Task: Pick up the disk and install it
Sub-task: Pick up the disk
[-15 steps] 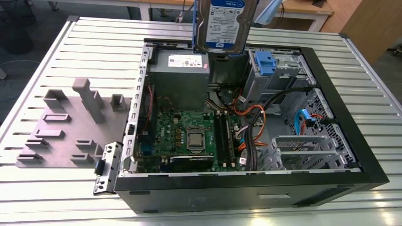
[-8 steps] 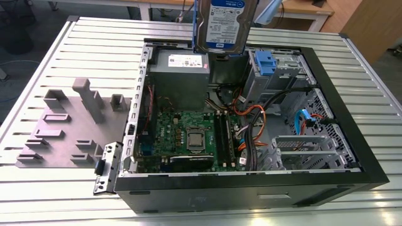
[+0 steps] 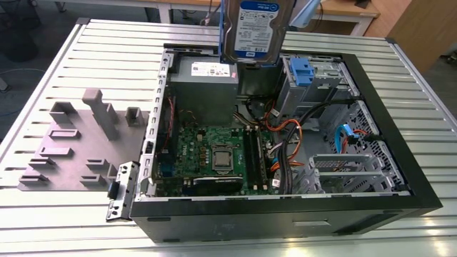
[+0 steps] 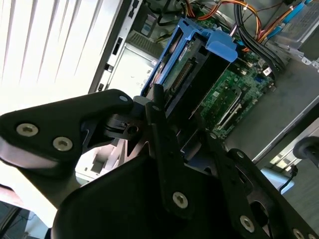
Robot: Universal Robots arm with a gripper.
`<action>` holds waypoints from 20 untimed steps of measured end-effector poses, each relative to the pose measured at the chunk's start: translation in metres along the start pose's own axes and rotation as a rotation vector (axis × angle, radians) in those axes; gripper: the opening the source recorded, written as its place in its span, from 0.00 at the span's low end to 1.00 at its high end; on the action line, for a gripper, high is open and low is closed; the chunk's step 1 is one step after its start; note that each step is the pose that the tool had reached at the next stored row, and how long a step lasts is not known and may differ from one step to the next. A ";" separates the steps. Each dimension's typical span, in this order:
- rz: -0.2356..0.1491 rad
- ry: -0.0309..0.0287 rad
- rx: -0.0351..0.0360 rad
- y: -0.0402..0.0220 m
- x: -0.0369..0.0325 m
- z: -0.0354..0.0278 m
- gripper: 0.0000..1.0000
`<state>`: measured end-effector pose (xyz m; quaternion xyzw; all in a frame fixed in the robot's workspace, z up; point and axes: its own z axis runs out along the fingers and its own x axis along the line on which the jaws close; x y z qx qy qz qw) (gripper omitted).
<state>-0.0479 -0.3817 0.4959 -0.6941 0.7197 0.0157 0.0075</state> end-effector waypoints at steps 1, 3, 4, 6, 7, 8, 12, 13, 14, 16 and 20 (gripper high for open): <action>0.000 0.0003 0.0000 -0.0001 0.0017 -0.0001 0.35; 0.000 0.0007 0.0001 -0.0002 0.0053 -0.0002 0.35; 0.000 0.0009 0.0001 -0.0003 0.0073 -0.0002 0.35; 0.000 0.0012 0.0001 -0.0004 0.0113 -0.0004 0.35; 0.000 0.0016 0.0000 -0.0005 0.0132 -0.0005 0.35; 0.000 0.0018 0.0001 -0.0006 0.0153 -0.0005 0.35; 0.000 0.0024 0.0001 -0.0008 0.0235 -0.0008 0.35; 0.000 0.0028 0.0001 -0.0009 0.0255 -0.0009 0.35; 0.000 0.0030 0.0001 -0.0010 0.0278 -0.0010 0.35; 0.000 0.0033 0.0001 -0.0011 0.0321 -0.0011 0.35; 0.000 0.0043 0.0001 -0.0014 0.0399 -0.0014 0.35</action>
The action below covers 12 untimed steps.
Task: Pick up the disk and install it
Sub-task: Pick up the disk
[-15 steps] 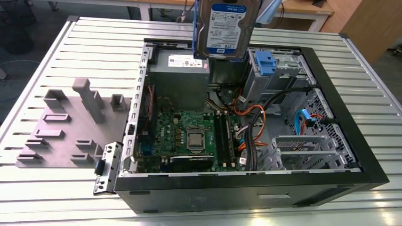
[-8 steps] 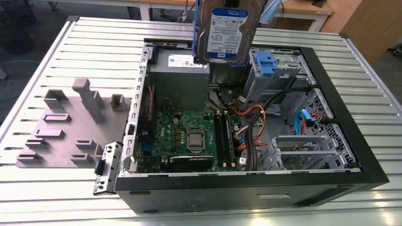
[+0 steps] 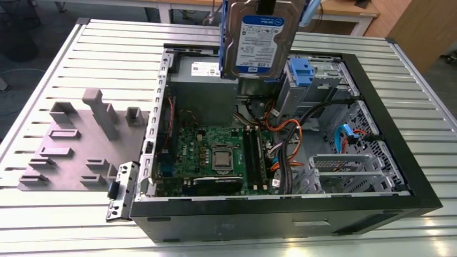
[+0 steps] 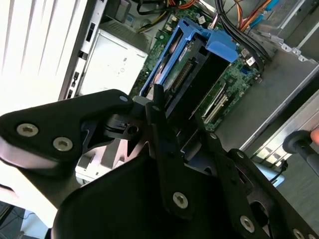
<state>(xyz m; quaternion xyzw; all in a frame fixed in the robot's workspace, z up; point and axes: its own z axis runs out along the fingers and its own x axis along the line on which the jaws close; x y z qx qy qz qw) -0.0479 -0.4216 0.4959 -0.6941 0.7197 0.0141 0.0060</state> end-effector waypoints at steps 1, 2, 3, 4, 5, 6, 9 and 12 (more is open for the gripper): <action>0.000 0.0002 0.0000 -0.0001 0.0019 0.0000 0.35; 0.000 0.0002 0.0001 -0.0001 0.0037 0.0000 0.35; 0.000 0.0005 0.0001 -0.0002 0.0054 -0.0001 0.35; 0.000 0.0007 0.0001 -0.0003 0.0070 -0.0002 0.35; 0.000 0.0009 0.0001 -0.0003 0.0087 -0.0002 0.35; 0.000 0.0012 0.0000 -0.0004 0.0104 -0.0003 0.35; 0.000 0.0018 0.0001 -0.0005 0.0158 -0.0004 0.35; 0.000 0.0023 0.0001 -0.0007 0.0213 -0.0006 0.35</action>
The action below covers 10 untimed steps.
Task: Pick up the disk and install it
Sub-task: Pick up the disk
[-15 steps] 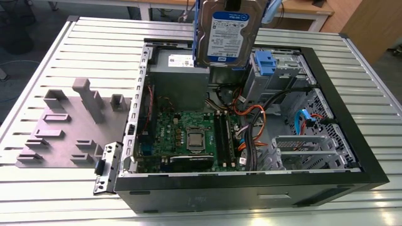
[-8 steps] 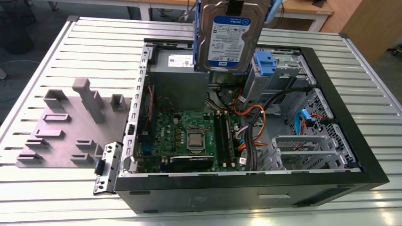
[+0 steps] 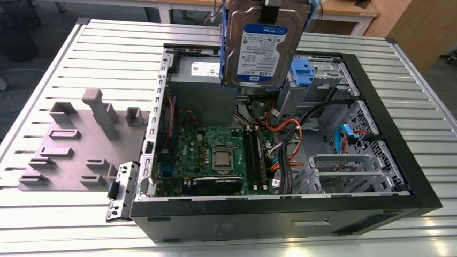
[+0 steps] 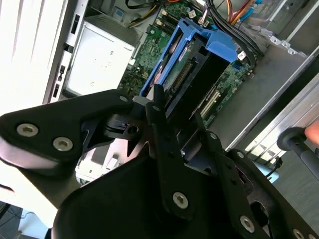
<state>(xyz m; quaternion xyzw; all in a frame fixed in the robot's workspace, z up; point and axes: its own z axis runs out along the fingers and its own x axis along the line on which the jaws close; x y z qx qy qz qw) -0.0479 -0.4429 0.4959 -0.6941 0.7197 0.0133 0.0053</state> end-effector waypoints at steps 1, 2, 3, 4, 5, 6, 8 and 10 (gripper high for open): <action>0.000 0.0002 0.0000 -0.0001 0.0018 -0.0001 0.35; 0.000 0.0005 0.0000 -0.0002 0.0036 -0.0001 0.35; 0.000 0.0006 0.0000 -0.0002 0.0055 -0.0001 0.35; 0.000 0.0008 0.0001 -0.0003 0.0075 -0.0002 0.35; 0.000 0.0010 0.0000 -0.0003 0.0094 -0.0002 0.35; 0.000 0.0012 0.0000 -0.0004 0.0112 -0.0003 0.35; 0.000 0.0017 0.0000 -0.0006 0.0147 -0.0004 0.35; 0.000 0.0019 0.0001 -0.0007 0.0175 -0.0005 0.35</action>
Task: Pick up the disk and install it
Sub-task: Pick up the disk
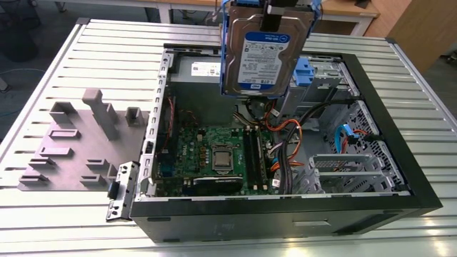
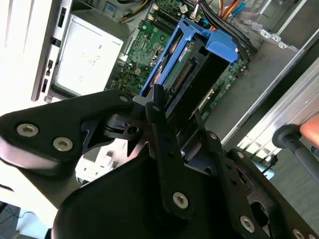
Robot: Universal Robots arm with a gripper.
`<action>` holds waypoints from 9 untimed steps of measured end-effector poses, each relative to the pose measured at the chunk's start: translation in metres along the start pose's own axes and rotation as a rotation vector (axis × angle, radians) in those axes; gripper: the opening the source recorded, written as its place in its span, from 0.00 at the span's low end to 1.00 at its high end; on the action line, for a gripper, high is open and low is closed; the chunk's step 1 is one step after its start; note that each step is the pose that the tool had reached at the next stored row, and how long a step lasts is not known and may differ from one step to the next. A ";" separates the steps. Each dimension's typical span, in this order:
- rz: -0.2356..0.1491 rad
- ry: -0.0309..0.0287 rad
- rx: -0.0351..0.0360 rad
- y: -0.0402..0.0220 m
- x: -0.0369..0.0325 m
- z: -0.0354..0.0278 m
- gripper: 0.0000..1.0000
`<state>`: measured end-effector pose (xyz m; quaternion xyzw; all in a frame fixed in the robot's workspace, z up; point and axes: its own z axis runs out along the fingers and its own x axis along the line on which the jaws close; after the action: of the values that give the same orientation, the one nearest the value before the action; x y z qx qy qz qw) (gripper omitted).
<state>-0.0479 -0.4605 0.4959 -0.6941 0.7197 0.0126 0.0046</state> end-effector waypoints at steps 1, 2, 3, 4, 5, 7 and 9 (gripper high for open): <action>0.000 0.0000 0.0000 0.0000 0.0013 0.0000 0.35; 0.000 0.0001 0.0000 -0.0001 0.0022 0.0000 0.35; 0.000 0.0000 0.0000 0.0000 0.0028 0.0000 0.35; 0.000 0.0000 0.0000 0.0000 0.0032 -0.0001 0.35; 0.000 0.0001 0.0000 -0.0001 0.0035 -0.0001 0.35; 0.000 0.0001 0.0000 -0.0001 0.0040 -0.0001 0.35; 0.000 0.0006 0.0000 -0.0002 0.0066 -0.0002 0.35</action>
<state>-0.0479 -0.4671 0.4959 -0.6941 0.7197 0.0124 0.0044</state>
